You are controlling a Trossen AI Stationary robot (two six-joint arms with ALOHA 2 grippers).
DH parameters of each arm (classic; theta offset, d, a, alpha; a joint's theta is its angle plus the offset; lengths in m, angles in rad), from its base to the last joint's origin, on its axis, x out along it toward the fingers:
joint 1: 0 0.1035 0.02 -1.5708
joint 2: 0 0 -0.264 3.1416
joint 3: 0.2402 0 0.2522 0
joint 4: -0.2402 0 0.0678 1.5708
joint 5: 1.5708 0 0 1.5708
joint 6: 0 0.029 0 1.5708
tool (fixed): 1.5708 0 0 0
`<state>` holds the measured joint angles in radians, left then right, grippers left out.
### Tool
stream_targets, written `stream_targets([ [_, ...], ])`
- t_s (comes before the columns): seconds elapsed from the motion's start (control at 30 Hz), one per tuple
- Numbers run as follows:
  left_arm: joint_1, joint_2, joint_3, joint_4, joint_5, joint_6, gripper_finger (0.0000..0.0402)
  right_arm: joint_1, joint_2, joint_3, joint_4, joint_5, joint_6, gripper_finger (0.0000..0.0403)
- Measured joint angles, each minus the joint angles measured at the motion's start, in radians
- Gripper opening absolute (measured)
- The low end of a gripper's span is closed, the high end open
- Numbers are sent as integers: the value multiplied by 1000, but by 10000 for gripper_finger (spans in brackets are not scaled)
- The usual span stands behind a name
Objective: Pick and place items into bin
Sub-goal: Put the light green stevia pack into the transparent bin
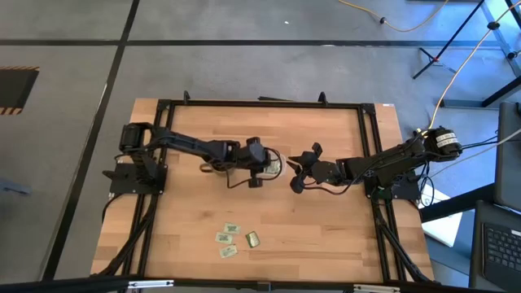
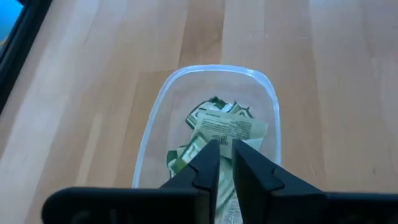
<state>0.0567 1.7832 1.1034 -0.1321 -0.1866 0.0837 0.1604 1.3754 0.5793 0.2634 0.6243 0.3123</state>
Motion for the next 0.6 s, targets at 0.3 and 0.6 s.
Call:
stream_targets([
  [0.3, -103, -64, 1, -115, 95, 103, 40, 0, 0, 0, -9, 0, 1, 80],
  [0.6, -274, -73, 1, -271, 327, 135, 40, 0, 0, 0, -14, 0, 1, 80],
])
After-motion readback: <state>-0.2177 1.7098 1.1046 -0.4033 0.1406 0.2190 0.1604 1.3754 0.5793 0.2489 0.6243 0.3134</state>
